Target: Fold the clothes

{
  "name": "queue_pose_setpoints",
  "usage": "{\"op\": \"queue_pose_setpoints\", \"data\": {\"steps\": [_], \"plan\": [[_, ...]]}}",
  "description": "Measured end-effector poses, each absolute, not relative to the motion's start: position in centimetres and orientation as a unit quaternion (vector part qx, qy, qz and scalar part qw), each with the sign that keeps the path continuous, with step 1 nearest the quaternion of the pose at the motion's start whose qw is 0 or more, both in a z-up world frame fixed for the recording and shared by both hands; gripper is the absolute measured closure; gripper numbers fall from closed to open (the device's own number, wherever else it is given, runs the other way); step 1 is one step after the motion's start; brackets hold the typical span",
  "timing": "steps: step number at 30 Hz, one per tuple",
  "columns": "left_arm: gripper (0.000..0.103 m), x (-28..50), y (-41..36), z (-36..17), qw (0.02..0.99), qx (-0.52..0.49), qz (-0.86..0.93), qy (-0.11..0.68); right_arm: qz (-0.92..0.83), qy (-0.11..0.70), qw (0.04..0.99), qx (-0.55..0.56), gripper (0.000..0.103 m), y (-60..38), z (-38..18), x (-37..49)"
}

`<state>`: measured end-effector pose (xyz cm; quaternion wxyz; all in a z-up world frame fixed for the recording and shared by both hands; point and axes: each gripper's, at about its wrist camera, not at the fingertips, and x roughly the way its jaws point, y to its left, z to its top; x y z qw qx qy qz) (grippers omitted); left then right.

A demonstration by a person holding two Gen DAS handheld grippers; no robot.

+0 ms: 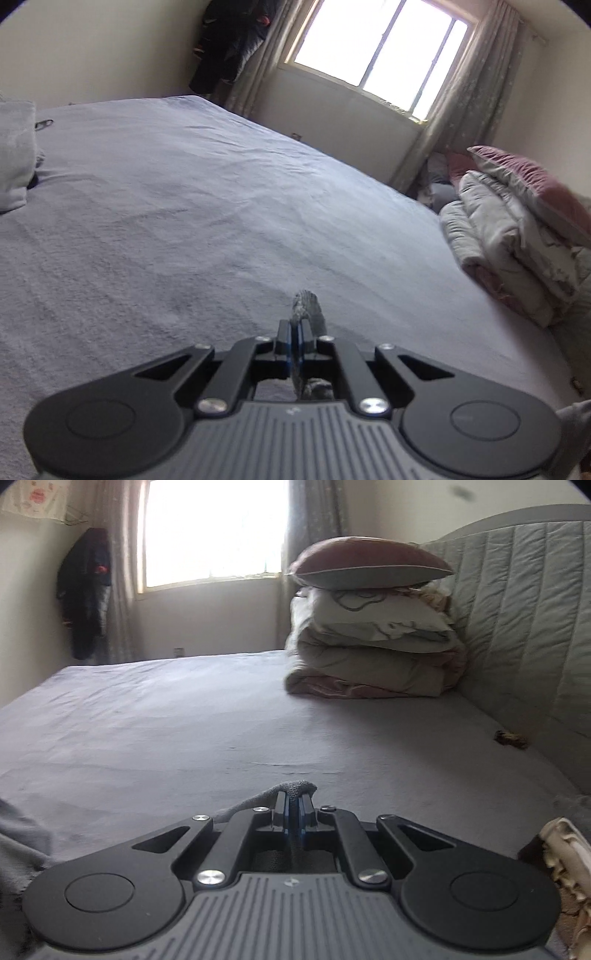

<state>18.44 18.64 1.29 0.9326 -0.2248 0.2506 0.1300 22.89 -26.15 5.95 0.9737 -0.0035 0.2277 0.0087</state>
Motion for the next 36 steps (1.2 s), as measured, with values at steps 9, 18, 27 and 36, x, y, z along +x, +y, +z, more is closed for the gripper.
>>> {"op": "queue_pose_setpoints", "data": {"steps": [9,18,27,36], "plan": [[0.099,19.2,19.0,-1.1,0.92,-0.226,0.141,0.288,-0.055,0.25,0.967,-0.014,0.097,-28.4,4.0,27.0],[0.084,19.2,19.0,-2.2,0.906,-0.245,0.136,0.317,-0.023,0.312,0.949,0.04,0.095,-28.5,2.0,27.8],[0.033,16.8,18.4,-0.6,0.891,-0.255,0.122,0.356,0.006,0.331,0.944,0.012,0.062,-27.4,4.2,23.7],[0.031,11.9,16.4,-1.1,0.871,-0.28,0.077,0.398,0.019,0.346,0.937,0.035,0.055,-28.7,4.7,18.2]]}}
